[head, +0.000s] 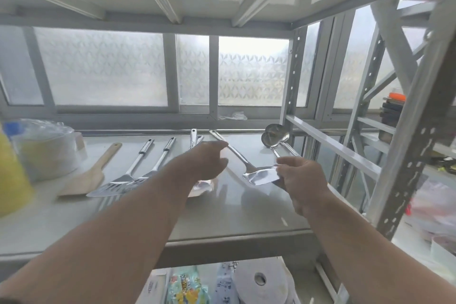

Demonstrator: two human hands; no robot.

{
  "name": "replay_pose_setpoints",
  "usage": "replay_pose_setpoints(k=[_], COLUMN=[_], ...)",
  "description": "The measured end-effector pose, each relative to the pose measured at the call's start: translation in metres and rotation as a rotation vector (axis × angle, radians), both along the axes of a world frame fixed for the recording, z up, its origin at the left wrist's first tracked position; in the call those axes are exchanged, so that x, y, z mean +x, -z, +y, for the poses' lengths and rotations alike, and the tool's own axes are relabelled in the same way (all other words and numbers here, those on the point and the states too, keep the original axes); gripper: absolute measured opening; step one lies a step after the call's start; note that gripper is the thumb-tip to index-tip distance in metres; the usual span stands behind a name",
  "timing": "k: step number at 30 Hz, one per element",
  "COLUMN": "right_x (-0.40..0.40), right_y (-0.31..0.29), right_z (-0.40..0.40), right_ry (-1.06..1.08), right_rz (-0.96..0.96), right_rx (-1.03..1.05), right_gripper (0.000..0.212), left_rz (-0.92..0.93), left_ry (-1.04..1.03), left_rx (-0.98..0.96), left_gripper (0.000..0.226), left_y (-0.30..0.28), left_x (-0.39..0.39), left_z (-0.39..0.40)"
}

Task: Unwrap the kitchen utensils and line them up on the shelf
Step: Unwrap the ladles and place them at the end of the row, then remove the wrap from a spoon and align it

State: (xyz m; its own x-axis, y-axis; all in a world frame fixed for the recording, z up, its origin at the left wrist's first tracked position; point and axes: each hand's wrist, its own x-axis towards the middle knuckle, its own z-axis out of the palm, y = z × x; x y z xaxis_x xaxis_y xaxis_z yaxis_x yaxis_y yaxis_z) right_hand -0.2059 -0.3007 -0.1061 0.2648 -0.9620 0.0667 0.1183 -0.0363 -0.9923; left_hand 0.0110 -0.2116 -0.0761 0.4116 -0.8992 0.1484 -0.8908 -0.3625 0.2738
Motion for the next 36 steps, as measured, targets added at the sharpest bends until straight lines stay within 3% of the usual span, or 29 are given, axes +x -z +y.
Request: replay_pose_setpoints(k=[8, 12, 14, 18, 21, 24, 27, 29, 32, 36], right_x=[-0.036, -0.045, -0.045, -0.041, -0.039, -0.041, -0.043, -0.040, -0.035, -0.027], right_y=[-0.012, -0.009, -0.007, -0.006, -0.006, -0.005, -0.006, -0.007, -0.011, -0.010], right_z=[0.005, 0.001, 0.003, 0.008, 0.009, 0.002, -0.005, -0.003, 0.004, 0.017], right_ry=[-0.107, -0.130, -0.144, -0.164, -0.153, -0.094, -0.057, -0.083, -0.043, -0.019], right_rz=[-0.158, -0.122, -0.113, -0.128, -0.128, -0.044, -0.013, -0.002, 0.176, 0.345], right_rx=[-0.072, -0.093, -0.108, -0.128, -0.141, -0.208, -0.195, -0.184, -0.318, -0.406], right_gripper=[0.025, 0.026, 0.025, 0.026, 0.025, 0.024, 0.021, 0.022, 0.039, 0.057], left_rz=[-0.418, -0.672, -0.728, -0.709, -0.689, -0.502, -0.333, -0.385, -0.456, -0.411], left_ry=[0.149, 0.209, 0.203, 0.166, 0.120, 0.118, 0.121, 0.099, 0.044, -0.074], left_rx=[-0.091, -0.341, -0.330, -0.080, 0.067, 0.157, 0.167, 0.155, 0.133, 0.119], left_gripper=[0.074, 0.058, 0.053, 0.022, 0.023, 0.028, 0.030, 0.033, 0.037, 0.042], left_y=[-0.052, -0.061, -0.067, -0.079, -0.080, -0.078, -0.073, -0.068, -0.060, -0.051], left_x=[0.035, 0.047, 0.048, 0.047, 0.049, 0.049, 0.054, 0.055, 0.051, 0.039], left_z=[0.031, 0.053, 0.059, 0.071, 0.077, 0.083, 0.087, 0.089, 0.091, 0.089])
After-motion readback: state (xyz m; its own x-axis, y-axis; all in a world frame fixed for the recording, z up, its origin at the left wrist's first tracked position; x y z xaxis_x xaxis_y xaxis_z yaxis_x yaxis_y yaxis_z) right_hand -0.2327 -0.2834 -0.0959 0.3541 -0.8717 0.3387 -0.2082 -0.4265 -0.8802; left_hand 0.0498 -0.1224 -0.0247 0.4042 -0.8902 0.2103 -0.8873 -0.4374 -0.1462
